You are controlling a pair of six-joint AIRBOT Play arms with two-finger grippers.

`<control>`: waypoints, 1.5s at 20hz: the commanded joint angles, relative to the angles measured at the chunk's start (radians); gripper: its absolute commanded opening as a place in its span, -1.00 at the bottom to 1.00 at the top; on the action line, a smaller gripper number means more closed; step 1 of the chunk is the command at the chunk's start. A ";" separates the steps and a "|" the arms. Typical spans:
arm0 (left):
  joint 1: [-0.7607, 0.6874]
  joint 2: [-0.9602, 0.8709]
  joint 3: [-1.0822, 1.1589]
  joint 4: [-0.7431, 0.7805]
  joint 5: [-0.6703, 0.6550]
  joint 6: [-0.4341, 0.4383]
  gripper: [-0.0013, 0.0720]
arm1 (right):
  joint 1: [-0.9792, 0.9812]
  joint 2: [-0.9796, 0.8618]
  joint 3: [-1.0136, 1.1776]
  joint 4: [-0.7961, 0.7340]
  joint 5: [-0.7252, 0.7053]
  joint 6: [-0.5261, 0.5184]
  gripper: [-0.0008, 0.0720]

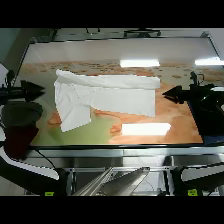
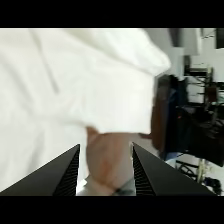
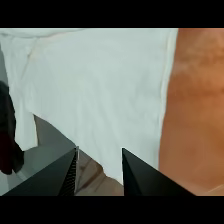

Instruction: Fold the shirts.

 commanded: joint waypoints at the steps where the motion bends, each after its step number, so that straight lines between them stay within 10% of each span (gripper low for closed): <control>1: 0.007 0.108 -0.175 0.356 0.034 -0.051 -0.05 | 0.007 0.013 -0.072 -0.072 -0.027 0.016 -0.10; 5: 0.000 0.137 -0.300 0.412 0.113 -0.066 -0.05 | 0.010 0.013 -0.072 -0.077 -0.051 0.034 0.24; 21: -0.330 0.136 -0.438 0.413 0.454 -0.021 -0.06 | 0.052 0.009 -0.072 -0.089 -0.078 0.036 0.21; 24: -0.317 0.136 -0.438 0.413 0.455 -0.020 -0.89 | 0.070 -0.022 -0.073 -0.118 -0.069 0.064 0.21; 30: -0.283 0.136 -0.438 0.414 0.415 -0.020 -0.89 | 0.164 -0.091 -0.073 -0.148 -0.084 0.113 0.21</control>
